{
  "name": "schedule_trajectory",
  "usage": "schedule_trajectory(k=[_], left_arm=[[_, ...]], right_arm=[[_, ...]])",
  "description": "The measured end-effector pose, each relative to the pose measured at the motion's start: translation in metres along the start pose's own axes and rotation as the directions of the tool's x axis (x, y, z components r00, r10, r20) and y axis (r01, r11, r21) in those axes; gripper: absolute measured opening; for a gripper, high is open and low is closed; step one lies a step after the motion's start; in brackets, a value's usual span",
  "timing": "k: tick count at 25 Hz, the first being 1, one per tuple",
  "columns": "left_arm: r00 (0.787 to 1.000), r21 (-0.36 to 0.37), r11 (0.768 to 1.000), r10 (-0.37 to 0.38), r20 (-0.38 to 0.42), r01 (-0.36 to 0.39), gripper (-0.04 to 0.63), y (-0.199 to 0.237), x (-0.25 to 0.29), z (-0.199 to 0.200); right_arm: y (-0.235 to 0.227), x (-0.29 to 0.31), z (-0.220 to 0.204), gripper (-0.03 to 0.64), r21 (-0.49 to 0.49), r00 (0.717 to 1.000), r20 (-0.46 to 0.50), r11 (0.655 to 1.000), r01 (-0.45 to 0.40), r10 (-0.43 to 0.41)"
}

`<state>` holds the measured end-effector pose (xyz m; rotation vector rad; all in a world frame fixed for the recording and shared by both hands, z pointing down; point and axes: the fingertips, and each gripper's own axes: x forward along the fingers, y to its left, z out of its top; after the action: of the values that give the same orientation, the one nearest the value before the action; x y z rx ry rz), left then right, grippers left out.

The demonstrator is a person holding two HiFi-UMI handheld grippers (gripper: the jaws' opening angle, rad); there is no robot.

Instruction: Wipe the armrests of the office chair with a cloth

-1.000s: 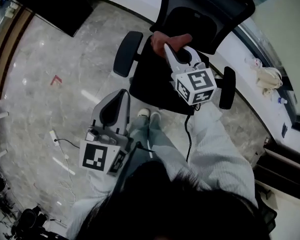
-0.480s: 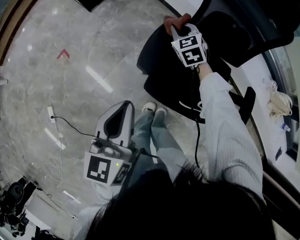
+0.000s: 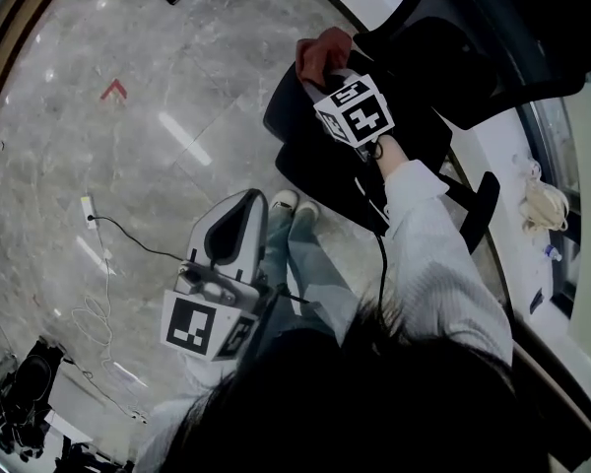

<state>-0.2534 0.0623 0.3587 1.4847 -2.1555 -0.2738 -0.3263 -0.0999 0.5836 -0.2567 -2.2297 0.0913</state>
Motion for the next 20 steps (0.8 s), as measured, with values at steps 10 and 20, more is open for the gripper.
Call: schedule_trajectory(k=[10,20], left_arm=[[0.997,0.029,0.997,-0.078,-0.003,0.078,0.002,-0.03,0.022,0.005],[0.998,0.006,0.998,-0.064,-0.025,0.064,0.002,-0.029,0.017,-0.009]], right_arm=[[0.138,-0.03,-0.04,0.023,-0.091,0.968,0.006,0.965,-0.248,0.25],[0.068,-0.022,-0.023,0.023,-0.079,0.992,0.036,0.99,-0.116,0.119]])
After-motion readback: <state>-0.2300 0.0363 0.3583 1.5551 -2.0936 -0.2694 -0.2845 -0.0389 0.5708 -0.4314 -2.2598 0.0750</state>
